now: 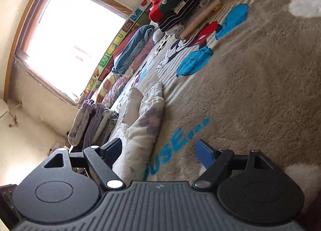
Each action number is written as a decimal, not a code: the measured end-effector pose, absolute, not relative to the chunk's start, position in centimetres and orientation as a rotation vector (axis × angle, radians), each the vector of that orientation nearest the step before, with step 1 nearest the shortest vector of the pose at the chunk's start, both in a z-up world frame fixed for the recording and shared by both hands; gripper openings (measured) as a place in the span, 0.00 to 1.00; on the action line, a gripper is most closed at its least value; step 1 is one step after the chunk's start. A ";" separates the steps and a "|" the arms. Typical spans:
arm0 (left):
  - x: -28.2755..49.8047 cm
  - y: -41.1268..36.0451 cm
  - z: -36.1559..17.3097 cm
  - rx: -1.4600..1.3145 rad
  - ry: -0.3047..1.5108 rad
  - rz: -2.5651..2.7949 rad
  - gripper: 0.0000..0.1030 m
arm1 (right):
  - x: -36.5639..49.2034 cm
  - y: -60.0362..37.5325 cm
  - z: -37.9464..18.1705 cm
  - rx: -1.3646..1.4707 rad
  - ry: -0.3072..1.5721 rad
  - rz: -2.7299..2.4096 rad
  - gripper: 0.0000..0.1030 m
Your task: Fold clothes
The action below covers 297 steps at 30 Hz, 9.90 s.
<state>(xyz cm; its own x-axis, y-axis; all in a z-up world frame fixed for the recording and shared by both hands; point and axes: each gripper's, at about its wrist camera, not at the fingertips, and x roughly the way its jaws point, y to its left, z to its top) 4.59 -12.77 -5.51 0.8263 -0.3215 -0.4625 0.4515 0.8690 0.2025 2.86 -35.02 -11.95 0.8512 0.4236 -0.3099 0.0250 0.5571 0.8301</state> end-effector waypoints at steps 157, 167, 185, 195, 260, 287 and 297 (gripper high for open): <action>5.6 -10.3 -7.5 0.066 0.466 -0.558 0.39 | 5.8 -35.2 -8.7 0.328 0.452 -0.067 0.25; 5.3 -11.1 -9.4 0.164 0.546 -0.542 0.44 | 11.4 -26.6 -8.0 0.041 0.607 0.348 0.27; 4.7 -13.7 -9.8 0.225 0.477 -0.616 0.47 | 8.2 -41.2 -9.8 0.667 0.488 -0.170 0.67; 5.1 -13.8 -10.2 0.231 0.520 -0.647 0.56 | 5.7 -42.3 -10.2 0.853 0.371 -0.142 0.11; 3.8 -2.5 -6.5 0.082 0.564 -0.219 0.46 | 8.9 -20.9 -8.1 0.160 0.671 0.494 0.33; 5.5 -7.9 -9.8 0.184 0.556 -0.285 0.44 | 14.9 -24.3 -6.7 0.439 0.704 0.619 0.36; 5.7 -7.8 -10.0 0.166 0.565 -0.296 0.43 | 23.7 -25.8 -10.2 0.729 0.857 0.487 0.33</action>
